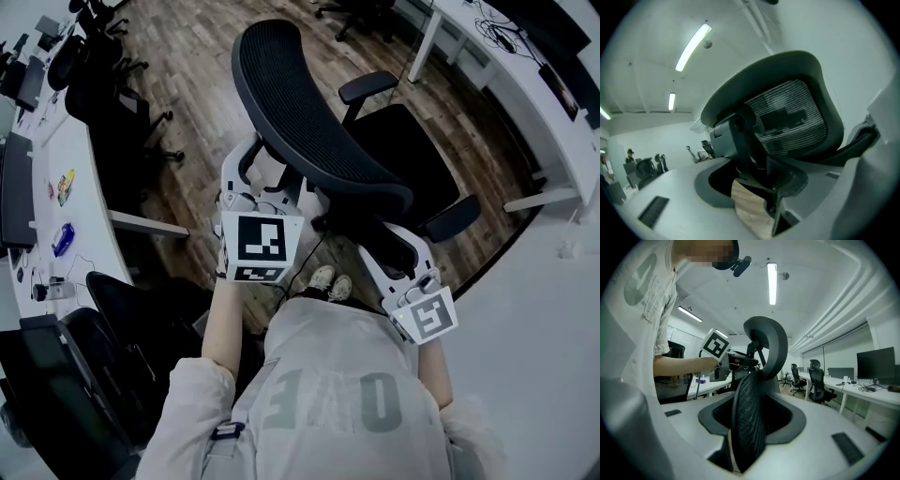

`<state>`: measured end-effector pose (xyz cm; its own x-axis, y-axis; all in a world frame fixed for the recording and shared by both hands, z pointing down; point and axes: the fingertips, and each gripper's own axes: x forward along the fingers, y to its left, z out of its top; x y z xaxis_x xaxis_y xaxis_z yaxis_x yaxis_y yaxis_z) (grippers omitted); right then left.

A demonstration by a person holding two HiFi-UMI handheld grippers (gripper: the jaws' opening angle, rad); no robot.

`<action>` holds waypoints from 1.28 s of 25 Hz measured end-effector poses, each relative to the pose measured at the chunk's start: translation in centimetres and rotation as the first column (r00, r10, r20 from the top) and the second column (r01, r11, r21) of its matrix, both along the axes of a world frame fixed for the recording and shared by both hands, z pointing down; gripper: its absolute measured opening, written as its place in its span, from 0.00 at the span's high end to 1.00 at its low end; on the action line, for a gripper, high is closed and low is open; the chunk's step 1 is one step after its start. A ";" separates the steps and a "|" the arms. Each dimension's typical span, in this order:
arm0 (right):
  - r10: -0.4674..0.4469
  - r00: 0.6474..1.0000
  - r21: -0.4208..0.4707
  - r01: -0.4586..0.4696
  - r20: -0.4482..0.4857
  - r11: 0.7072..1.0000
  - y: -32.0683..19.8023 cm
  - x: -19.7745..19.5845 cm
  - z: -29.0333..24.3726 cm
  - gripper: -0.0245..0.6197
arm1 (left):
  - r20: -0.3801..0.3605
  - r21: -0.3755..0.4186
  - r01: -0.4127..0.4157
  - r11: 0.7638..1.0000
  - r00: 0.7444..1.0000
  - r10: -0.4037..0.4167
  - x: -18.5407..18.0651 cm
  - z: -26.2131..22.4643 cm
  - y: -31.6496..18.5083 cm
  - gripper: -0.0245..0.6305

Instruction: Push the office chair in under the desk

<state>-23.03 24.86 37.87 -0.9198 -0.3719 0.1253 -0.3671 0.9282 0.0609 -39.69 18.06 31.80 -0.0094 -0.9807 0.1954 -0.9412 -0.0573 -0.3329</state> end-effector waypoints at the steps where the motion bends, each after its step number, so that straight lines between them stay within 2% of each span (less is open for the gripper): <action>1: 0.002 1.000 -0.007 -0.002 0.003 1.000 0.0 -0.1 -0.1 0.70 | 0.024 -0.004 0.010 1.000 1.000 -0.010 -0.1 0.2 -0.2 0.65; 10: -0.021 0.999 -0.037 0.022 0.025 0.999 -0.4 -0.6 -0.5 0.70 | 0.033 -0.017 -0.008 1.000 0.999 0.008 0.0 0.1 -1.6 0.68; 18: 0.009 1.000 -0.065 -0.007 0.021 0.998 -3.3 0.5 0.1 0.70 | 0.041 -0.011 -0.080 0.997 0.996 0.080 1.4 0.3 -4.9 0.68; 28: 0.037 0.999 -0.045 -0.039 -0.032 0.998 -10.7 5.2 0.4 0.70 | 0.038 -0.001 -0.198 0.980 0.979 0.198 6.9 0.2 -12.8 0.68; 32: 0.030 0.999 -0.032 -0.031 -0.035 0.999 -14.2 7.6 0.0 0.70 | 0.040 0.010 -0.219 0.976 0.975 0.219 9.7 -0.2 -16.3 0.69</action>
<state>-15.40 10.65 37.83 -0.9030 -0.3947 0.1695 -0.3932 0.9184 0.0440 -30.00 1.79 31.59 0.1988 -0.9623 0.1854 -0.8926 -0.2559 -0.3712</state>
